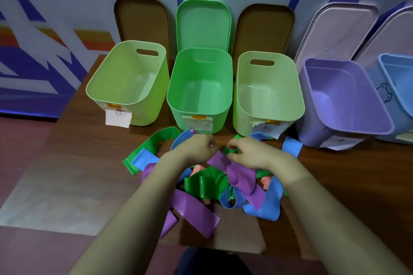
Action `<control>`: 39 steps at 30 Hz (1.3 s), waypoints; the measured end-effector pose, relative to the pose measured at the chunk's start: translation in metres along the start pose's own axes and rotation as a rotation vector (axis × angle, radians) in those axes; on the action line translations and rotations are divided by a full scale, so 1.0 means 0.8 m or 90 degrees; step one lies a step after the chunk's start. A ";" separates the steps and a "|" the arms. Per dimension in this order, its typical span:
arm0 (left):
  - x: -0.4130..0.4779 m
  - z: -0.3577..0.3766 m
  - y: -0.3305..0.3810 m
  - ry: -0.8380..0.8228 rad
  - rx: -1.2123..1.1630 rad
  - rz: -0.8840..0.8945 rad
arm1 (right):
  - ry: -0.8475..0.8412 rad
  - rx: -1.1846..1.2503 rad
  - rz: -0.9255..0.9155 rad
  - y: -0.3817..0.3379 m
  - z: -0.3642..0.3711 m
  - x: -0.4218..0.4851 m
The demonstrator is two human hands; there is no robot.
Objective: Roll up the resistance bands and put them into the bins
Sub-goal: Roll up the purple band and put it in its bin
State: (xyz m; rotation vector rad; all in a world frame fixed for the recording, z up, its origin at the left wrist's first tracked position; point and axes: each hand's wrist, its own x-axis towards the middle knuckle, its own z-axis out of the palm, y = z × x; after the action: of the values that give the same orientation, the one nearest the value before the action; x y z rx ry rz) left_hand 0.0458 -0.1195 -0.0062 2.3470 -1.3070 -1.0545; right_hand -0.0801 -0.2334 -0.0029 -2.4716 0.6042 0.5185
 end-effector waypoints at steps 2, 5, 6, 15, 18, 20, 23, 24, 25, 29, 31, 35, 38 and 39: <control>0.017 0.007 0.000 -0.002 0.034 0.031 | 0.009 -0.033 -0.020 0.010 0.004 0.010; 0.042 0.018 -0.001 -0.020 0.125 0.058 | 0.046 -0.074 -0.049 0.022 0.006 0.019; 0.048 0.020 -0.002 -0.028 0.163 0.066 | 0.062 -0.090 -0.060 0.025 0.007 0.021; 0.043 0.037 -0.013 -0.001 0.356 0.114 | 0.186 -0.169 -0.126 0.029 0.039 -0.006; 0.018 0.054 -0.016 0.064 0.375 0.140 | 0.219 -0.193 -0.103 0.023 0.062 -0.039; -0.003 0.067 -0.015 0.108 0.345 0.167 | 0.222 -0.200 -0.076 0.016 0.079 -0.060; -0.038 0.084 -0.010 0.159 0.298 0.204 | 0.205 -0.198 -0.045 0.003 0.098 -0.085; -0.048 0.087 -0.009 0.172 0.285 0.214 | 0.206 -0.209 -0.039 -0.001 0.102 -0.090; -0.056 0.091 -0.009 0.185 0.270 0.223 | 0.216 -0.220 -0.034 -0.004 0.104 -0.094; -0.072 0.100 -0.014 0.260 0.146 0.229 | 0.310 -0.273 0.007 -0.008 0.103 -0.099; -0.075 0.103 -0.015 0.297 0.044 0.227 | 0.377 -0.251 0.006 -0.007 0.098 -0.099; -0.076 0.100 -0.010 0.335 -0.225 0.217 | 0.583 -0.154 -0.016 -0.011 0.076 -0.102; -0.082 0.092 0.004 0.331 -0.386 0.218 | 0.703 -0.023 -0.024 -0.020 0.051 -0.111; -0.085 0.089 0.010 0.320 -0.429 0.226 | 0.737 0.012 -0.036 -0.025 0.044 -0.116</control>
State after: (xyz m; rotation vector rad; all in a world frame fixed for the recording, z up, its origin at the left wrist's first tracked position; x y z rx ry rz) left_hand -0.0315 -0.0603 -0.0200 1.6428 -0.9305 -0.6004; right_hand -0.1544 -0.1697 0.0215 -2.5646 0.9147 -1.0243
